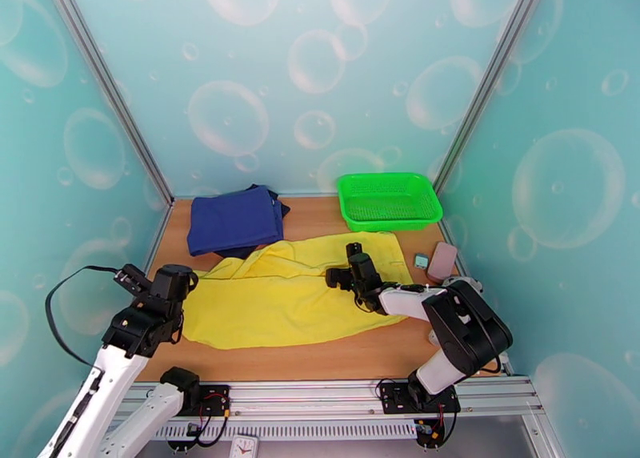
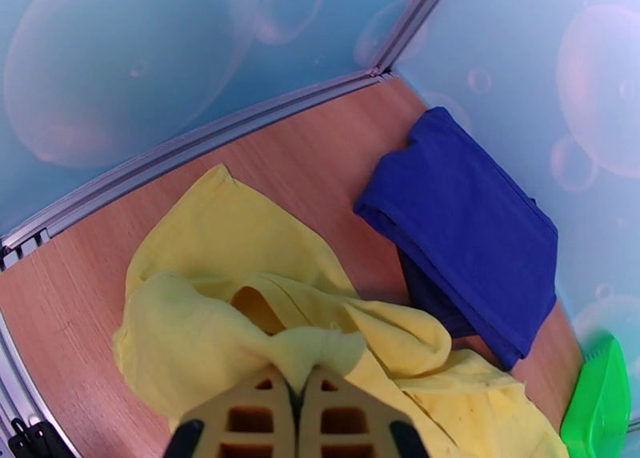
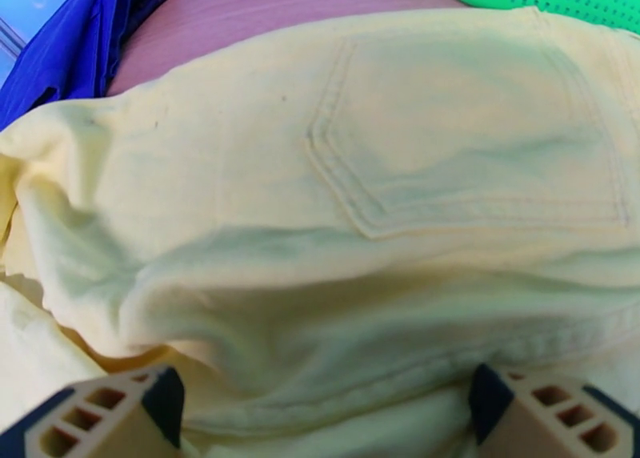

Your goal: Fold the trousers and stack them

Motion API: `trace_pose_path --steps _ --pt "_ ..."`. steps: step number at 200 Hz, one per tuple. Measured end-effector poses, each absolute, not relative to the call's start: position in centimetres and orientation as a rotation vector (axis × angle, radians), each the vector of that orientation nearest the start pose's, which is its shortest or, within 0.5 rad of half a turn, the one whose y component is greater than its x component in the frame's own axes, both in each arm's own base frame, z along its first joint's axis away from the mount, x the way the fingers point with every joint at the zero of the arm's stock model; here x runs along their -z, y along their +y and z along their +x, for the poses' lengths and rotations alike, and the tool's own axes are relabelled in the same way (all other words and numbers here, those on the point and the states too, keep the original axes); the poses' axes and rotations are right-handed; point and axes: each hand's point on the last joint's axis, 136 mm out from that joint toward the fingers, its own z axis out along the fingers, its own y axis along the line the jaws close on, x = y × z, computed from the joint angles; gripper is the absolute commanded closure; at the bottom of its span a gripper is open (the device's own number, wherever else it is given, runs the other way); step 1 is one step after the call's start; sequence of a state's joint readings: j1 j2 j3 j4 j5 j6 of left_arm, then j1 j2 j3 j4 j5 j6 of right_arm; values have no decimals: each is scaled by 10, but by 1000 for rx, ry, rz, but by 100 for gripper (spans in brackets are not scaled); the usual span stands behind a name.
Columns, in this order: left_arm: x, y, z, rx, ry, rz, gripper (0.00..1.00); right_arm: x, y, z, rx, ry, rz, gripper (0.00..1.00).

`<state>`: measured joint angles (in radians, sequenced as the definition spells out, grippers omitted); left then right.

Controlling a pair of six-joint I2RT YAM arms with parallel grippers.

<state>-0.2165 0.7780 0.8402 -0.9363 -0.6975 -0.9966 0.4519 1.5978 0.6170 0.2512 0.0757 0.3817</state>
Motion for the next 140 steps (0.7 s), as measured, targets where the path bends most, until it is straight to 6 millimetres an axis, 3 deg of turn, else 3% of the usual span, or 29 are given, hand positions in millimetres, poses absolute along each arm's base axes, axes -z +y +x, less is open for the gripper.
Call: trace_pose_path --steps 40,54,83,105,140 --pt "-156 116 223 -286 1957 -1284 98 -48 164 363 -361 2308 -49 1" --pt "-145 129 225 -280 1960 -1334 97 -49 165 363 -365 2309 -50 1" --pt "-137 144 237 -265 1938 -1361 97 -51 166 363 -371 2303 -52 1" --pt "-130 157 228 -285 1890 -1411 95 -60 166 363 -380 2280 -50 1" --pt "-150 169 212 -326 1752 -1426 81 -74 166 365 -395 2244 -48 1"
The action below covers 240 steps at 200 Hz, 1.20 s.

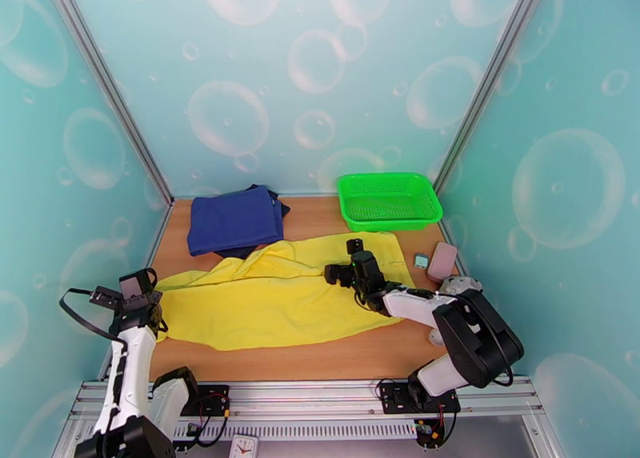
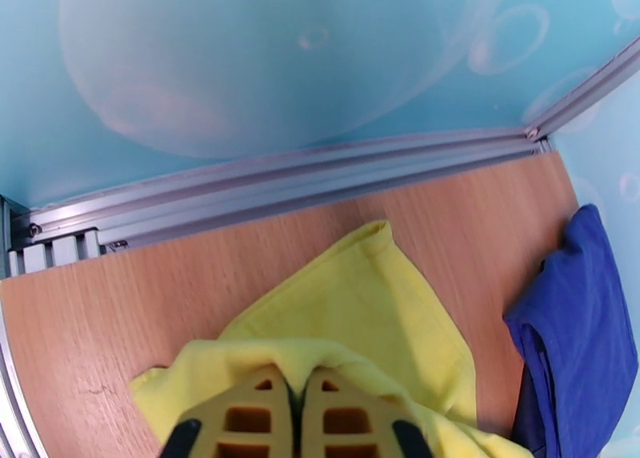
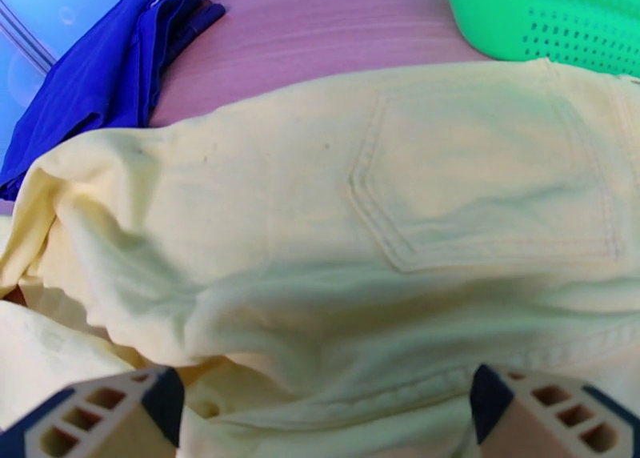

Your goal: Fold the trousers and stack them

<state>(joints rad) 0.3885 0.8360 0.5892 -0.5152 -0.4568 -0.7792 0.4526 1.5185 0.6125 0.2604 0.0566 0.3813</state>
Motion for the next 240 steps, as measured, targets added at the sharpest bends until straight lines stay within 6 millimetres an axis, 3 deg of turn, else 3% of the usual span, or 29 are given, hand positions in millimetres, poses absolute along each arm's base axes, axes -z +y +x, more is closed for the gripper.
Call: trace_pose_path --steps 20,52,66,92,108,145,165,185,210,240 --pt "-156 179 209 -349 1695 -1447 62 -73 168 363 -404 2244 -55 1" --pt "-150 187 214 -360 1697 -1464 30 -71 173 359 -415 2242 -73 1" --pt "-153 186 219 -347 1696 -1439 1 -74 176 355 -424 2230 -86 1" --pt "-162 179 234 -279 1708 -1359 1 -90 181 349 -437 2173 -110 1" --pt "-171 163 250 -206 1727 -1257 1 -101 182 348 -449 2127 -114 1" --pt "-188 82 296 23 1840 -887 1 -109 185 346 -454 2074 -140 1" --pt "-193 42 309 124 1899 -701 1 -111 190 343 -457 2063 -170 1" --pt "-192 16 317 190 1929 -570 1 -110 194 343 -458 2058 -185 1" --pt "-181 3 320 170 1979 -486 1 -99 195 343 -442 2082 -202 1" --pt "-189 13 310 51 1925 -490 1 -96 194 343 -427 2090 -210 1"
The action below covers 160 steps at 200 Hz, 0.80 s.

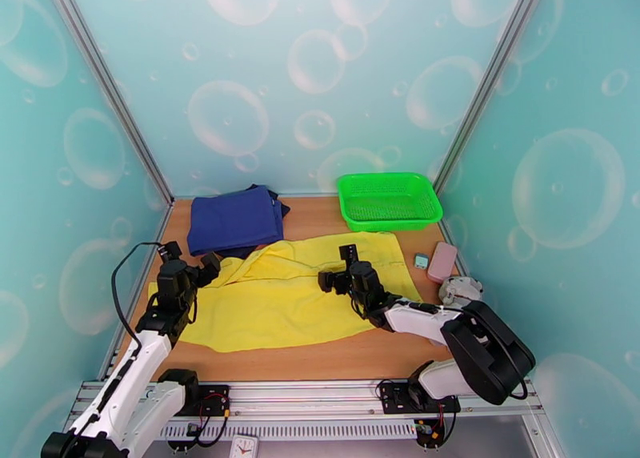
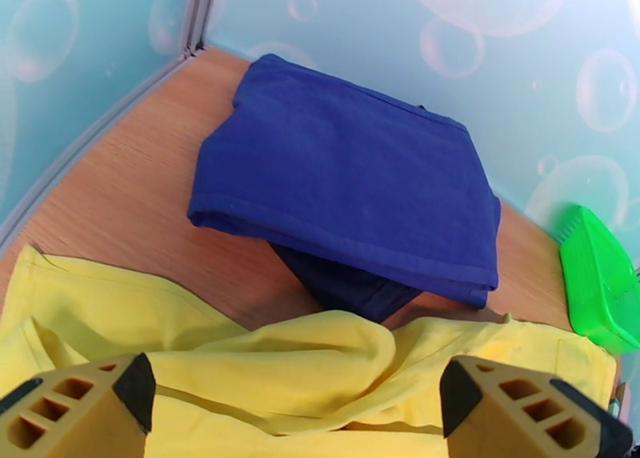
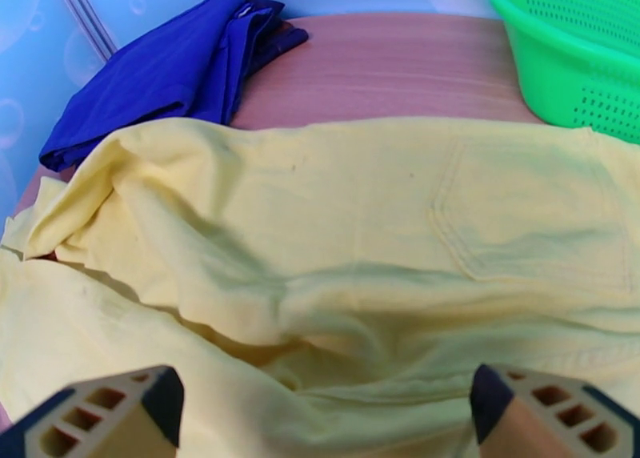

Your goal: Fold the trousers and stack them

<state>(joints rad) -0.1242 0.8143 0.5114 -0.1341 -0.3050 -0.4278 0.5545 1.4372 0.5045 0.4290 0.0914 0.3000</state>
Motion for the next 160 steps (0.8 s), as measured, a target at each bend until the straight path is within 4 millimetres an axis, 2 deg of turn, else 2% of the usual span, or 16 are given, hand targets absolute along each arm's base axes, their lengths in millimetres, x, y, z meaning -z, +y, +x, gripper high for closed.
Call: trace_pose_path --steps 21,42,55,75,101,134,149,160 --pt "-212 28 301 -15 1825 -526 1 -98 191 344 -411 2081 -201 1" --pt "-229 32 299 -10 1755 -535 1 -101 188 342 -408 2064 -192 1" --pt "-232 28 302 34 1745 -516 1 -103 186 340 -412 2051 -189 1" --pt "-223 17 305 80 1773 -479 1 -108 184 338 -414 2024 -180 1" --pt "-223 16 306 73 1786 -476 2 -117 182 339 -417 1991 -167 1" --pt "-237 9 318 74 1814 -433 13 -119 178 340 -387 1982 -145 1" --pt "-242 -5 325 108 1829 -378 19 -116 171 341 -343 2006 -123 2" --pt "-239 -18 329 135 1857 -332 21 -115 166 344 -315 2033 -99 2"
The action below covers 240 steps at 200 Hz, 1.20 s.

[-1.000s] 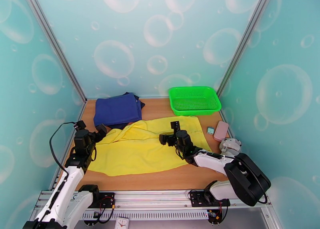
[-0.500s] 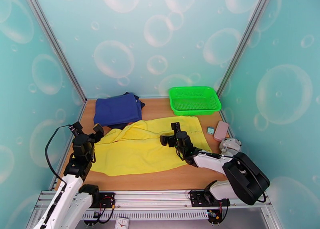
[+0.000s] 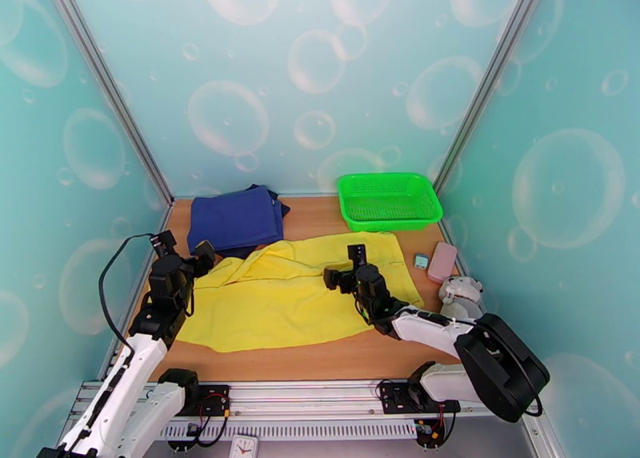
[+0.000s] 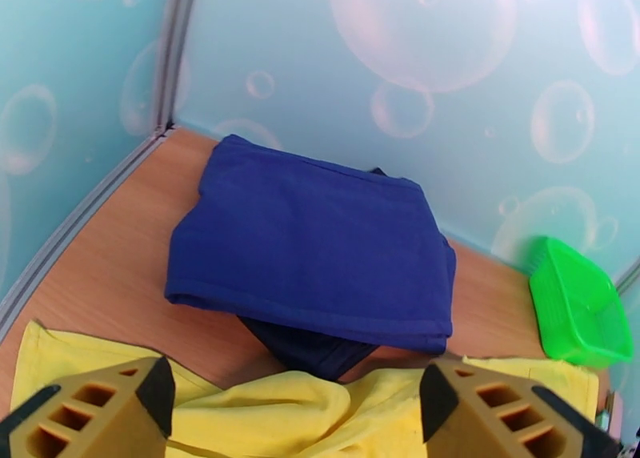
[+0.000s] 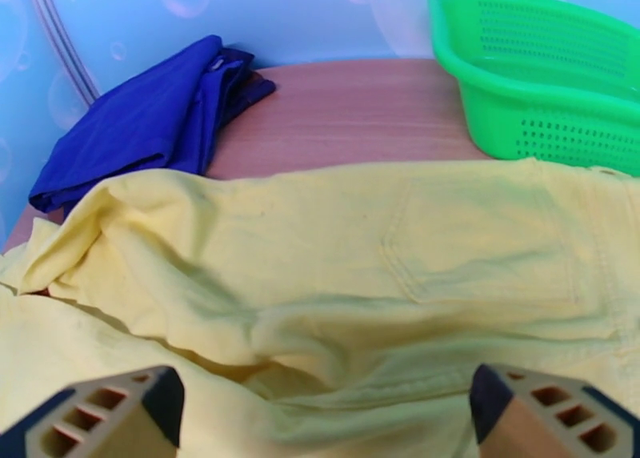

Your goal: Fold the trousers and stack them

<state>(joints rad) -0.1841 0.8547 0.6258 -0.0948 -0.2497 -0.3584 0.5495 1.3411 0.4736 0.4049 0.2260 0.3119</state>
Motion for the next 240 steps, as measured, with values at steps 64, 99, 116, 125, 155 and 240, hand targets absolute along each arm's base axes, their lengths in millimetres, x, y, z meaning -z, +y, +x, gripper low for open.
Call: trace_pose_path --steps 64,99,116,125,155,240 --pt "-166 -88 346 158 2117 -19 29 -136 135 413 -315 2098 96 6" --pt "-132 -108 359 136 2185 82 27 -84 150 405 -337 2202 40 6" --pt "-116 -113 368 118 2213 109 27 -66 152 403 -333 2247 31 5" --pt "-108 -116 374 105 2232 127 28 -63 152 403 -333 2256 28 5" --pt "-90 -128 402 77 2258 180 33 -56 153 408 -331 2270 31 5" --pt "-84 -159 431 76 2259 253 33 -40 128 419 -396 2311 189 7"
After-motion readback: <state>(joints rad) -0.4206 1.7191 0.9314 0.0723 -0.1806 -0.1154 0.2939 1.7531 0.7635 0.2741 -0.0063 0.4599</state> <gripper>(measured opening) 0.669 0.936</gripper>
